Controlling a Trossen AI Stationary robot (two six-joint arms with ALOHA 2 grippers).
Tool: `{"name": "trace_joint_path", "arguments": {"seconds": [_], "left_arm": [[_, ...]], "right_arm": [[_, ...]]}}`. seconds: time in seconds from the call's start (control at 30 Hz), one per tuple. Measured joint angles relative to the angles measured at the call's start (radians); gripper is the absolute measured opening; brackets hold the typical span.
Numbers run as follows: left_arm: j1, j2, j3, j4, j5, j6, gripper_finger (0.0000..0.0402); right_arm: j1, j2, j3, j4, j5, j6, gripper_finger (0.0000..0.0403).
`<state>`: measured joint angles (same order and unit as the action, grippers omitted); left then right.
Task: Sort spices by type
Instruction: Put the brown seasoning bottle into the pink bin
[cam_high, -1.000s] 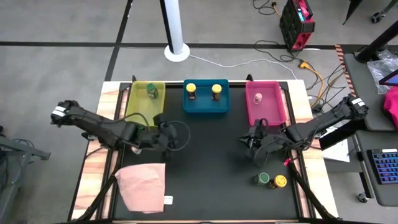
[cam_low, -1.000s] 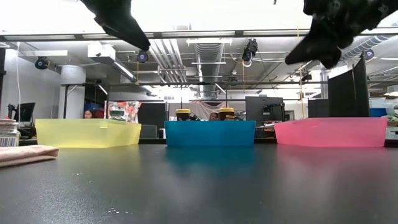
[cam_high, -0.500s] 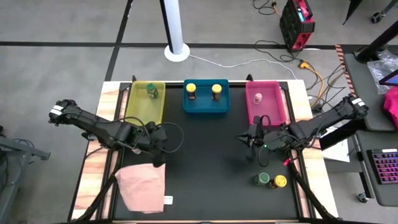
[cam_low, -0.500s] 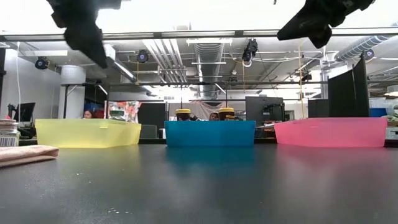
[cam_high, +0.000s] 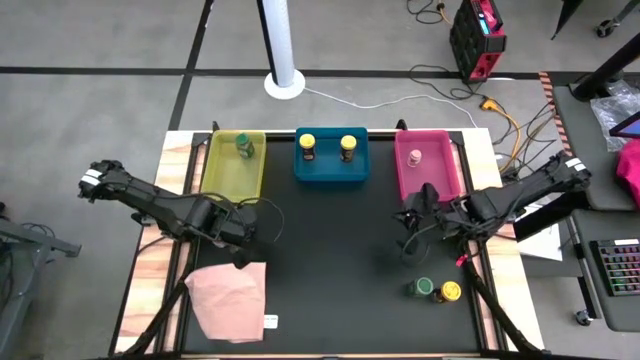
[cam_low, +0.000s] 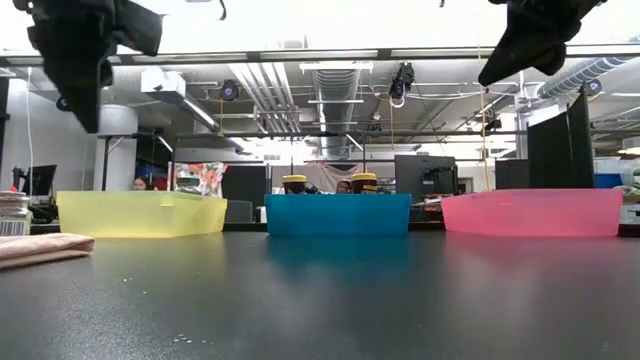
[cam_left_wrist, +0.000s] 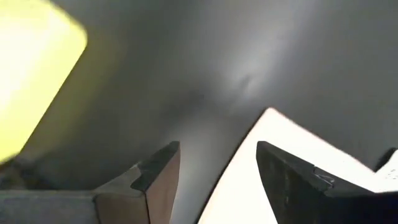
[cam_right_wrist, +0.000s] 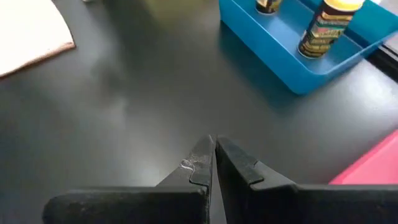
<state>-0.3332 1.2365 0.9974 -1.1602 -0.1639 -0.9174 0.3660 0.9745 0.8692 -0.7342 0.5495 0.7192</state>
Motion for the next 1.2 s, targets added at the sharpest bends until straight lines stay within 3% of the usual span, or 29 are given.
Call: {"name": "trace_joint_path", "arguments": {"seconds": [0.23,0.57,0.93,1.2], "left_arm": [[0.000,-0.001,-0.005,-0.167,0.002,-0.147,0.0208],[0.000,0.003,-0.019,-0.230,0.001,-0.219,0.0293],[0.000,-0.021,-0.211,-0.175,0.076,-0.253,0.0280],[0.002,-0.027,-0.229,-0.111,0.063,-0.256,0.0270]], "right_arm": [[0.000,0.048,0.009,0.015,0.001,-0.068,0.0013],[0.000,0.154,0.008,0.045,0.005,-0.118,0.0013],[0.000,0.219,0.007,0.067,0.031,-0.121,0.0013],[0.000,0.219,0.006,0.074,0.057,-0.121,0.0013]]}}
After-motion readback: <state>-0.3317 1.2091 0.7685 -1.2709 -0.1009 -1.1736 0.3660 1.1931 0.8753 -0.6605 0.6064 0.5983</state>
